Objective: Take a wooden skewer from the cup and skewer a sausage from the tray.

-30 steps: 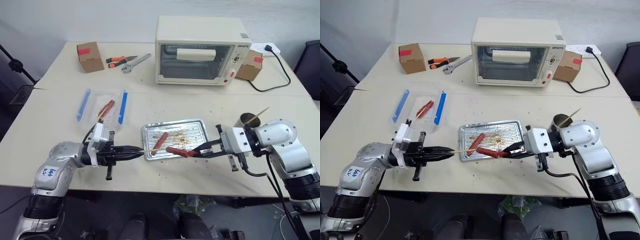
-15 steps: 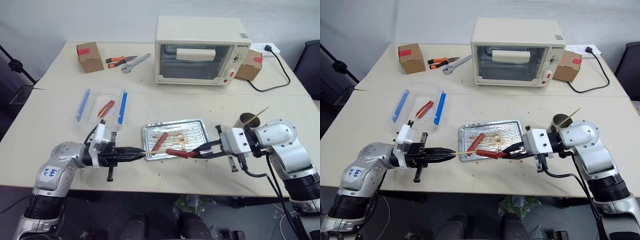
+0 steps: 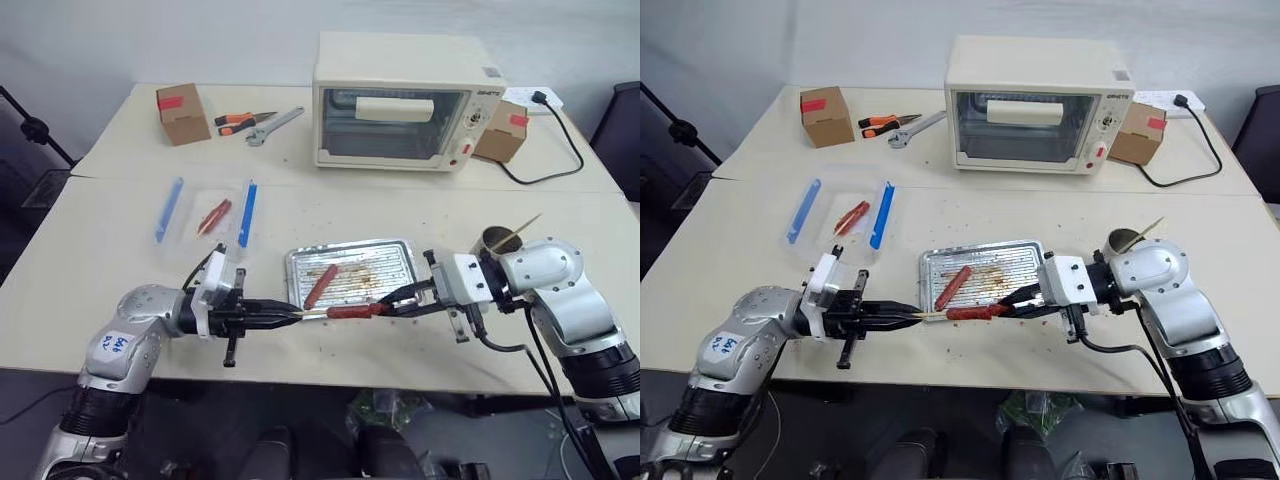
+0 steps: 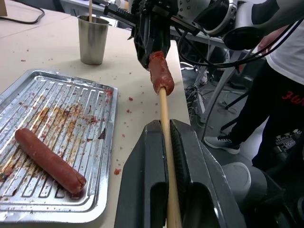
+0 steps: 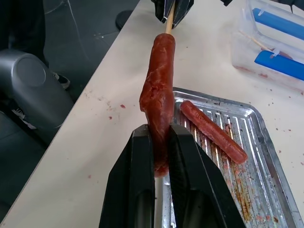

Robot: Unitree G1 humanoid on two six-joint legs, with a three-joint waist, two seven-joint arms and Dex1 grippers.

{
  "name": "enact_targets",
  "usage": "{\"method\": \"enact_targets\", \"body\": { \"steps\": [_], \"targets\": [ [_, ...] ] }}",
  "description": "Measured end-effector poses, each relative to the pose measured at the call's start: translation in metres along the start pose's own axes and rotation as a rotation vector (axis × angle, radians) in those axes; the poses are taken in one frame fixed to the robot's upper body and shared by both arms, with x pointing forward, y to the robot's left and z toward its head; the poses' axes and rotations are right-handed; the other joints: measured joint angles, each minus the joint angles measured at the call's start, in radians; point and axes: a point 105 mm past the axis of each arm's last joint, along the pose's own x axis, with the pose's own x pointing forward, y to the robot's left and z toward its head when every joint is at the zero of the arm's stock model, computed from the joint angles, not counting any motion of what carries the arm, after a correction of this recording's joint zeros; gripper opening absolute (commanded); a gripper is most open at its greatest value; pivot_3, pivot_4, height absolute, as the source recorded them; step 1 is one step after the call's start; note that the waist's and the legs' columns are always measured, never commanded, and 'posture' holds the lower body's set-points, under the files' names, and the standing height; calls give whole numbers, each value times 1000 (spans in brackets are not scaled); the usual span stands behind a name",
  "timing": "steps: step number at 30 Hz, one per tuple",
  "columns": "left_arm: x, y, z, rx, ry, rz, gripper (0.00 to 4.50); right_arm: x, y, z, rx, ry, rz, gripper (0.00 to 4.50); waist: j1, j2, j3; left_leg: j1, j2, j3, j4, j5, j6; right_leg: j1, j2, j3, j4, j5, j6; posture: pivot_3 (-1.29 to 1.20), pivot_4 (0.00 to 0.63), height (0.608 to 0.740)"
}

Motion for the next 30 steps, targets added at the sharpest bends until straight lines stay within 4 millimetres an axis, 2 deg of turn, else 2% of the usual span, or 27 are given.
{"method": "enact_targets", "body": {
  "steps": [8,15,19,20,22,25,28,30],
  "targets": [
    [9,2,-2,-1,-10,-13,0,2,0,3,21,8,1,231,-1,0,0,0,0,0,0,0,0,0,0,0,0,0,0,0,150,740],
    [10,2,-2,8,-15,-9,0,3,1,5,72,10,-9,2246,-1,0,0,0,0,0,0,0,0,0,0,0,0,0,0,0,150,740],
    [-1,6,-3,8,-14,39,0,-3,2,1,71,28,-15,3554,-1,0,0,0,0,0,0,0,0,0,0,0,0,0,0,0,150,740],
    [-5,7,-3,6,-15,58,0,-6,3,-1,72,34,-23,3757,-1,0,0,0,0,0,0,0,0,0,0,0,0,0,0,0,150,740],
    [-15,10,-2,1,-22,112,0,-15,3,-7,91,45,-59,4475,-1,0,0,0,0,0,0,0,0,0,0,0,0,0,0,0,150,740],
    [-32,16,2,-17,-65,231,0,-27,4,-9,127,15,-141,4475,-1,0,0,0,0,0,0,0,0,0,0,0,0,0,0,0,150,740],
    [-53,28,11,-25,-153,426,0,-42,12,-16,196,-29,-262,4475,2,0,0,0,0,0,0,0,0,0,0,0,0,0,0,0,150,740],
    [-68,40,19,-18,-232,593,0,-47,14,-13,267,-125,-380,4475,6,0,0,0,0,-1,0,0,0,1,0,0,0,0,0,0,150,740]
  ]
}}
